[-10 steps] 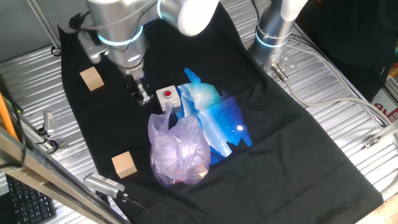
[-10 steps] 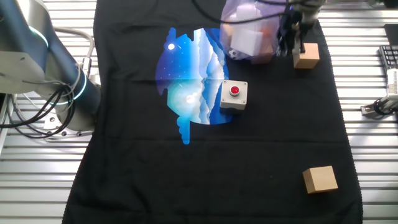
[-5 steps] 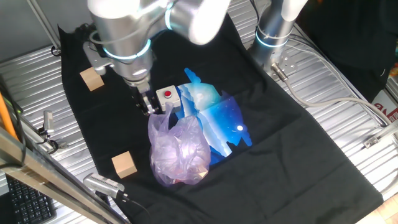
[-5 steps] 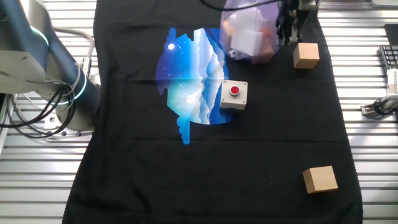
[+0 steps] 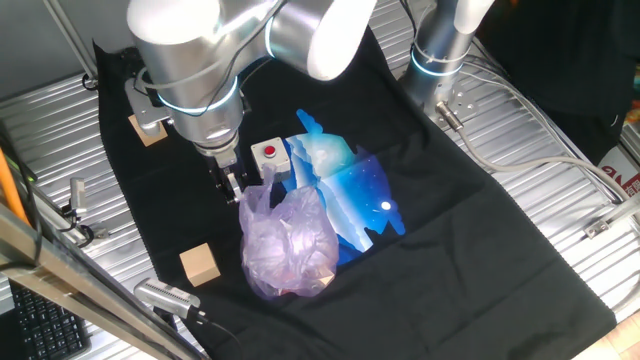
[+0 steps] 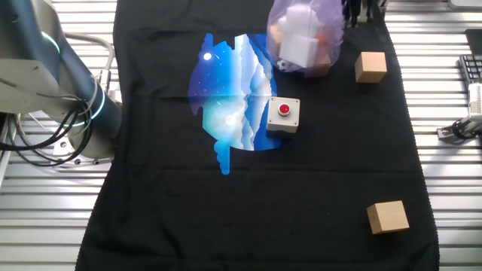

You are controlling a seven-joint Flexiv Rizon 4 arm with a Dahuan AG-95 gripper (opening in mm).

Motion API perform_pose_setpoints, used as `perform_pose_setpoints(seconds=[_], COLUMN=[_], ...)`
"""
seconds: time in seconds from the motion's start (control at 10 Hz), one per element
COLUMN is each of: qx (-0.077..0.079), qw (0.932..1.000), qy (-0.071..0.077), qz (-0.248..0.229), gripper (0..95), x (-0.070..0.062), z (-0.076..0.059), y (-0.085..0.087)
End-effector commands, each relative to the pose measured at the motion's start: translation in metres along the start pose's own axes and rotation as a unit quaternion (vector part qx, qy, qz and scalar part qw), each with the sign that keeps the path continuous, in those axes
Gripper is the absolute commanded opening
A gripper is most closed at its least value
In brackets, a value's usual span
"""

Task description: Pick up a bag of things

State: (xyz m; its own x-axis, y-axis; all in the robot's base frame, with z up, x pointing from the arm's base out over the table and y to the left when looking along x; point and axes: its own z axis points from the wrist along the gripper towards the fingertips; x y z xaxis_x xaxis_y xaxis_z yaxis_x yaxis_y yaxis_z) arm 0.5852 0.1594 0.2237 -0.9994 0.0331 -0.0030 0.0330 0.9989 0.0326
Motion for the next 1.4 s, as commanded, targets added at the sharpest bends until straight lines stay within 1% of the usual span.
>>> perform_pose_setpoints(seconds=[0.1,0.2,0.4,0.5,0.7,0.8,0.9,1.0,1.2,1.3,1.4], qx=[-0.002,-0.004,-0.009,-0.015,-0.023,-0.018,-0.017,-0.017,-0.011,-0.002,0.009], qw=[0.9999,0.9998,0.9991,0.9987,0.9978,0.9979,0.9978,0.9977,0.9977,0.9978,0.9978], qy=[-0.001,-0.001,-0.001,-0.004,-0.003,-0.002,-0.001,-0.001,-0.001,-0.001,-0.004], qz=[0.016,0.02,0.043,0.049,0.061,0.062,0.063,0.066,0.067,0.067,0.065], gripper=[0.0,0.0,0.0,0.0,0.0,0.0,0.0,0.0,0.0,0.0,0.0], x=[0.0,0.0,0.0,0.001,0.004,0.004,0.005,0.007,0.012,0.014,0.014], z=[-0.004,-0.005,-0.009,-0.01,-0.009,-0.009,-0.009,-0.01,-0.015,-0.017,-0.017], y=[0.011,0.013,0.03,0.031,0.034,0.034,0.035,0.036,0.04,0.04,0.04])
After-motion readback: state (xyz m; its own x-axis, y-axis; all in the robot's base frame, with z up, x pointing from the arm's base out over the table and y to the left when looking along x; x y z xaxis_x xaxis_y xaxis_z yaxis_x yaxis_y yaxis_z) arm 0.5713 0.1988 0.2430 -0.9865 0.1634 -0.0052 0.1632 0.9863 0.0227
